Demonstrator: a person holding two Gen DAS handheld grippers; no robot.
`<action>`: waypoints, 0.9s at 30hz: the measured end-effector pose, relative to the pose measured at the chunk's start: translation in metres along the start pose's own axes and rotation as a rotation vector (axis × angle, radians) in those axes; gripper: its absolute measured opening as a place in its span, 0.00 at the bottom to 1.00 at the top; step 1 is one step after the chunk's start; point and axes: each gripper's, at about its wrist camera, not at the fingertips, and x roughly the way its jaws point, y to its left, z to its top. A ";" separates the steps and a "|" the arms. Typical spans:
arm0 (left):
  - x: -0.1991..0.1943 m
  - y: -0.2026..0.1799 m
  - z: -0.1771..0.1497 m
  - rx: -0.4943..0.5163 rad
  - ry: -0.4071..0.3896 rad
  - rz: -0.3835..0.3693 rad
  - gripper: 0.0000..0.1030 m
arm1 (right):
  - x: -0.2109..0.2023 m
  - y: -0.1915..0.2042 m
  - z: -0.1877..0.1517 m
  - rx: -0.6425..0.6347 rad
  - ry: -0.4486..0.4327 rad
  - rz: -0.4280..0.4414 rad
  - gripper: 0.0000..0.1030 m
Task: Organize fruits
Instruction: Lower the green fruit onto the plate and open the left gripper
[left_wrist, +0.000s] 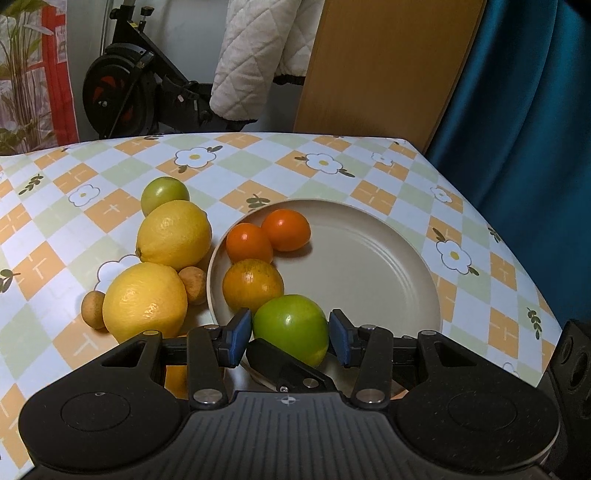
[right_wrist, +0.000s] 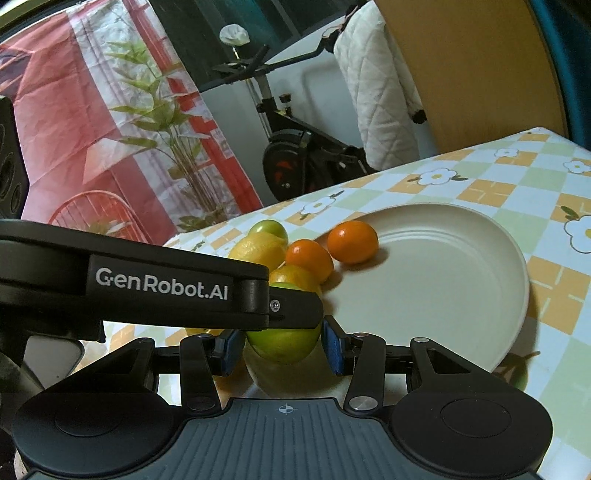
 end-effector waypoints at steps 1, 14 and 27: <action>0.001 0.000 0.000 0.001 0.000 0.001 0.47 | 0.000 0.000 0.001 0.001 0.002 -0.001 0.40; 0.000 0.005 -0.002 -0.023 -0.016 -0.006 0.47 | 0.005 0.006 0.000 -0.030 0.020 -0.043 0.41; -0.033 0.026 -0.009 -0.073 -0.108 -0.010 0.47 | 0.000 0.019 -0.005 -0.108 -0.010 -0.098 0.43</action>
